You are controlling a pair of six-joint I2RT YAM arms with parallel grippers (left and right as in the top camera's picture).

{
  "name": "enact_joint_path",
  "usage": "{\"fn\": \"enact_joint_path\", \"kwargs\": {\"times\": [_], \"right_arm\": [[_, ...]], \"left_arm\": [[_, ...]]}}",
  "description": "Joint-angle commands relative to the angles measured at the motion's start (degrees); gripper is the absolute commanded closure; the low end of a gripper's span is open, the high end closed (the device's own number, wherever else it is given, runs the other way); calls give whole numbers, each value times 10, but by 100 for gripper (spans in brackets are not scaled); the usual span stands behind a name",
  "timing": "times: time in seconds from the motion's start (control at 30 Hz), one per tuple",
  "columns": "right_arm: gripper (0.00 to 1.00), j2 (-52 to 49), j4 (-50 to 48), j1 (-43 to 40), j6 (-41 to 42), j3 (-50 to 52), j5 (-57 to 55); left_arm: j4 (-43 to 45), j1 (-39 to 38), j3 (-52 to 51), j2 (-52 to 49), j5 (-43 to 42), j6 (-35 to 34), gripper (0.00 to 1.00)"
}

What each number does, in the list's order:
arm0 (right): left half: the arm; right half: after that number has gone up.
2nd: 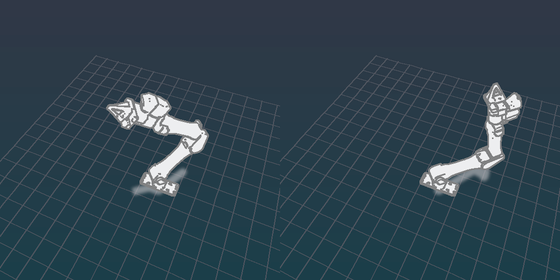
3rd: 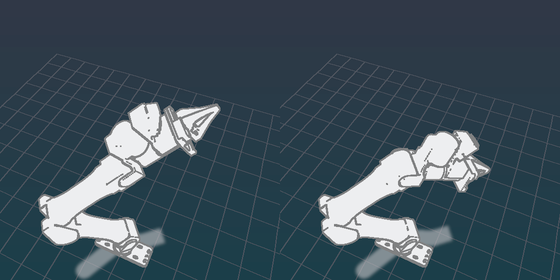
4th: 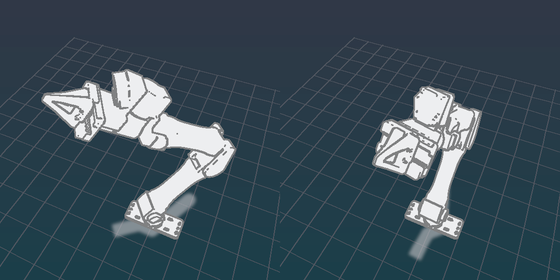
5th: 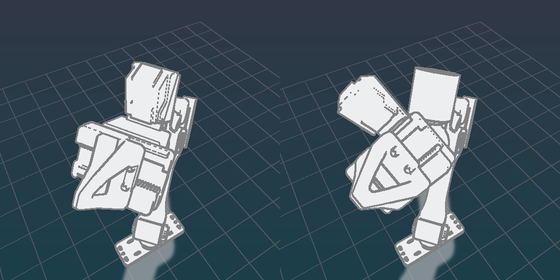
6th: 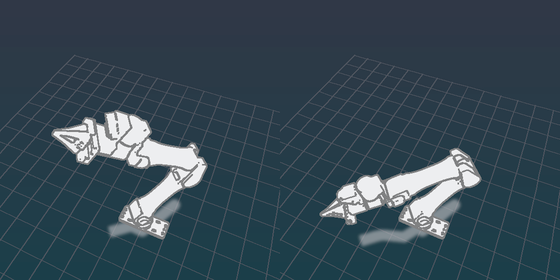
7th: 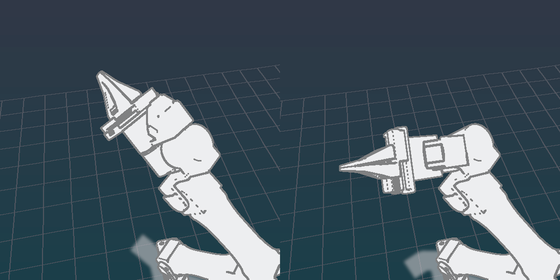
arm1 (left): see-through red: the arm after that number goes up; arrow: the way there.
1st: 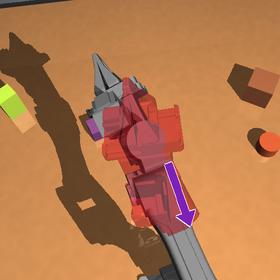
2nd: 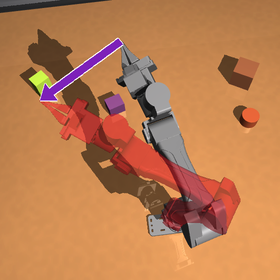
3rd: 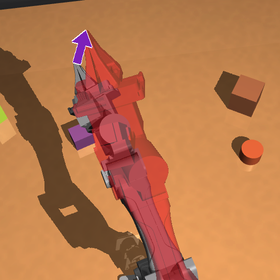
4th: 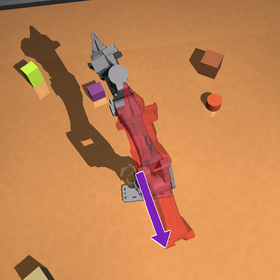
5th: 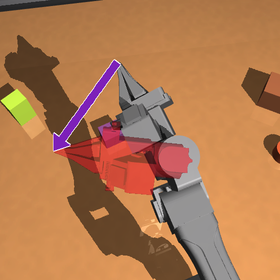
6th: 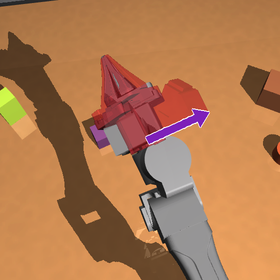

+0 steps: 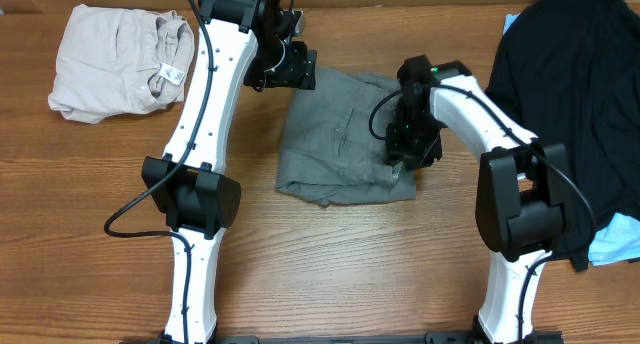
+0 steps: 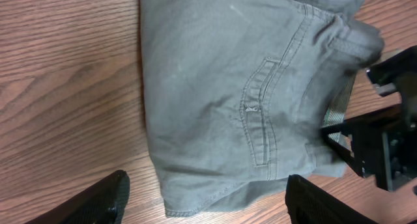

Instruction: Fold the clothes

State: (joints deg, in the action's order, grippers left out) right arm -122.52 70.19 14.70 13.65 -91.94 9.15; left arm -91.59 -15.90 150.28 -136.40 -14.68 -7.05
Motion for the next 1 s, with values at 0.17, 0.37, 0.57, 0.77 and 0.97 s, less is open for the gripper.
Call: {"fn": "enact_joint_path", "kwargs": {"times": [0.17,0.37,0.57,0.77,0.97], "right_arm": [[71,17,-14,3,94,47,-181],[70,20,-13,3,52,-3,-64],[39,50,26,-35,46,-132,-43],[16,61,85,-170,30,-277,7],[15,60,102,-298,8,-290,103]], "left_arm": [[-1,-18,9,11,19,11,21],[-6,-34,9,11,23,11,21],[-28,-62,9,11,26,11,21],[-15,-129,8,7,27,12,20],[8,-209,8,-37,33,81,0]]}}
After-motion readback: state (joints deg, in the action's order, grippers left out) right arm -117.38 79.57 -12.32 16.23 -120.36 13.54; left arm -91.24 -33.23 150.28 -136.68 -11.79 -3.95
